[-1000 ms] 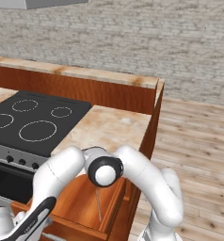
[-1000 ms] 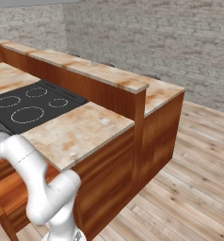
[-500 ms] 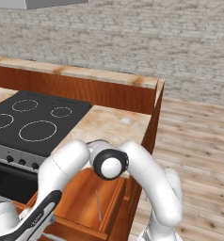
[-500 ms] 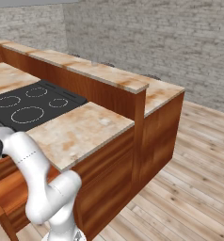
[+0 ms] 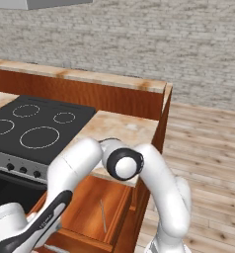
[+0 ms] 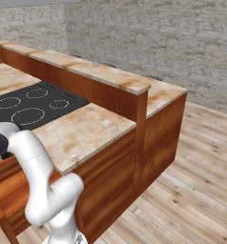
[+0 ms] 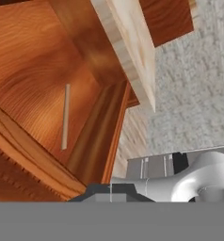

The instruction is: Take a straw from the drawer in front and place it inside the glass cup on the dining counter.

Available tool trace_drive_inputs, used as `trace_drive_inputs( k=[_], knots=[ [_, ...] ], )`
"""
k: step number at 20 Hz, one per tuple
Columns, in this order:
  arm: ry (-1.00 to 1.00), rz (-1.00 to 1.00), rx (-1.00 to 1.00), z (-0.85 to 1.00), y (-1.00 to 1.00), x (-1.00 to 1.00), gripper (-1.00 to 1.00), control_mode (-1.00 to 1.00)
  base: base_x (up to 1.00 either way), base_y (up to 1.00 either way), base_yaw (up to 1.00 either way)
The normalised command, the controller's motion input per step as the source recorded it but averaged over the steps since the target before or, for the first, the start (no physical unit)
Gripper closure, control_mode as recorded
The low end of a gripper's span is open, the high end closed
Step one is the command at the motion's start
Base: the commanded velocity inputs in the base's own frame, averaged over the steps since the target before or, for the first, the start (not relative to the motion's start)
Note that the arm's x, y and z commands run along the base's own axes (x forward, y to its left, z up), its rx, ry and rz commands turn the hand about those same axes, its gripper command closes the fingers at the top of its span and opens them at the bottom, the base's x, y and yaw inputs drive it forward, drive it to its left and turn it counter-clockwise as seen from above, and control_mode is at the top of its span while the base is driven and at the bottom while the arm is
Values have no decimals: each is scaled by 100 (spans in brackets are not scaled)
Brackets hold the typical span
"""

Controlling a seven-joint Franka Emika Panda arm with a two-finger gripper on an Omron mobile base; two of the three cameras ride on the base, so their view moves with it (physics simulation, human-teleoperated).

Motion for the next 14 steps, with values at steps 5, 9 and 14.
trace_drive_inputs(
  k=[5,9,14],
  knots=[
    [0,-1,7,14,-7,0,100,-100,0,0,0],
    [0,0,8,9,-12,0,100,-100,0,0,0],
    [0,0,8,5,-13,0,100,-100,0,0,0]
  ],
)
